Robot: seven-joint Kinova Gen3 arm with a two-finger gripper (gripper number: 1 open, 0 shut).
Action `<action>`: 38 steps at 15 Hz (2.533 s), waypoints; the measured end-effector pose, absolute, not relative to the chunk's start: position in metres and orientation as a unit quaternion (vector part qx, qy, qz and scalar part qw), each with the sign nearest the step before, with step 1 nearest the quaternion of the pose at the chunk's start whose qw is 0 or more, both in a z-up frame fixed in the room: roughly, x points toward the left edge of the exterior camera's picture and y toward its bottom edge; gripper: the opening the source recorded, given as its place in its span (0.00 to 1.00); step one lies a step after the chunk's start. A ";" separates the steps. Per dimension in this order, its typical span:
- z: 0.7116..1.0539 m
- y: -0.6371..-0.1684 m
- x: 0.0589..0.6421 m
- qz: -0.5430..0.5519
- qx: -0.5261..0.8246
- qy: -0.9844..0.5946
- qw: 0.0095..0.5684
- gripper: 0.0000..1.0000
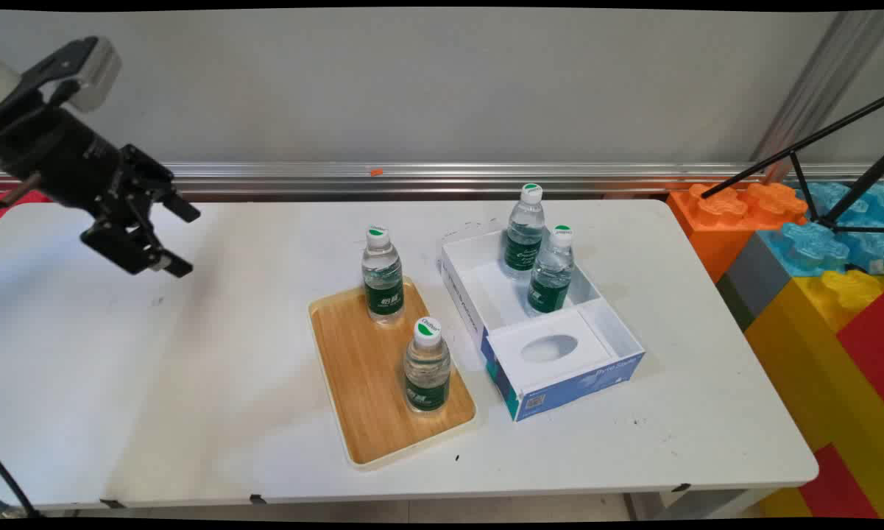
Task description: Pick up the green bottle from the white box
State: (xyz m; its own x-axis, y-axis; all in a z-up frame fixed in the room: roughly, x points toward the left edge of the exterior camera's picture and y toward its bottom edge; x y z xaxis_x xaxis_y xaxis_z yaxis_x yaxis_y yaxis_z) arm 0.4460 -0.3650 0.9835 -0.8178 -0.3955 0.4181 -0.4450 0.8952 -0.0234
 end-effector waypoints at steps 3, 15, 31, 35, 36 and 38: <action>0.990 -0.374 0.431 0.065 0.230 -0.944 0.226 1.00; 1.000 -0.431 0.282 0.059 0.270 -0.909 0.312 1.00; 0.865 -0.509 0.185 0.043 0.266 -0.893 0.361 1.00; 0.840 -0.518 0.166 0.043 0.252 -0.890 0.377 1.00; 0.836 -0.519 0.163 0.043 0.248 -0.890 0.381 1.00; 0.827 -0.520 0.156 0.043 0.239 -0.889 0.389 1.00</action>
